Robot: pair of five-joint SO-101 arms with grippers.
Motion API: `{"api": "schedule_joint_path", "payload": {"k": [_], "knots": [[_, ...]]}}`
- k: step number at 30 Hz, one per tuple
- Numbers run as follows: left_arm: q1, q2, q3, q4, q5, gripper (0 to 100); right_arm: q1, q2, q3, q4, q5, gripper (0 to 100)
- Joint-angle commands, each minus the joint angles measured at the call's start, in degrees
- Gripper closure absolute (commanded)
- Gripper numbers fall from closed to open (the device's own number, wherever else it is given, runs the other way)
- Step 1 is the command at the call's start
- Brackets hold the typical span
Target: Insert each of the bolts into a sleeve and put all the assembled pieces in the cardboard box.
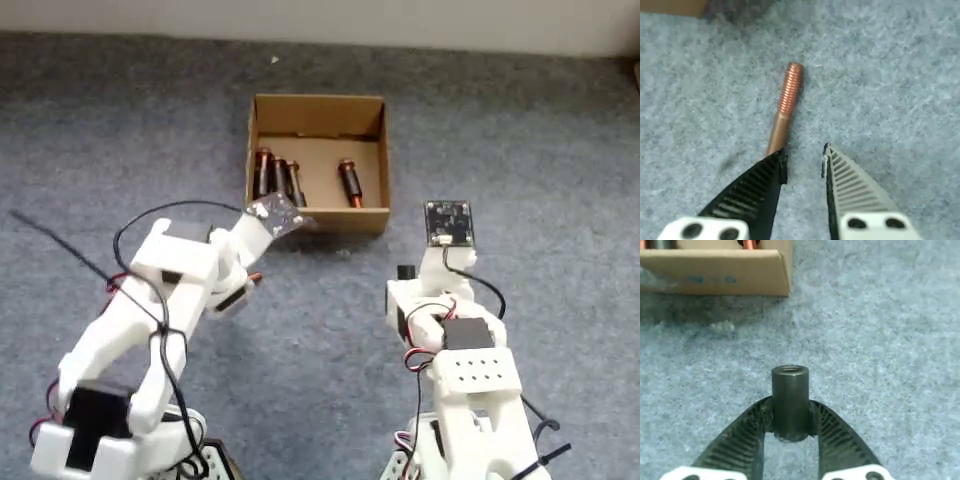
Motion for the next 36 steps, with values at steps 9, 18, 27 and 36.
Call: {"api": "schedule_joint_path", "payload": {"k": [9,18,27,36], "knots": [[0.7,19.2,-15.6,-0.4,-0.1,87,0.5,-1.0,-0.1,-2.1,-0.1,99.3],[1.1,22.1,-16.0,-0.3,-0.5,99,0.5,-1.0,-0.1,-2.1,-0.1,99.3],[1.1,7.5,-14.1,-0.3,4.8,100,0.4,-1.4,1.0,-2.2,0.0,99.3],[2.5,-7.2,-13.9,-0.3,17.3,100,0.4,-1.4,1.0,-2.2,0.0,99.3]]}}
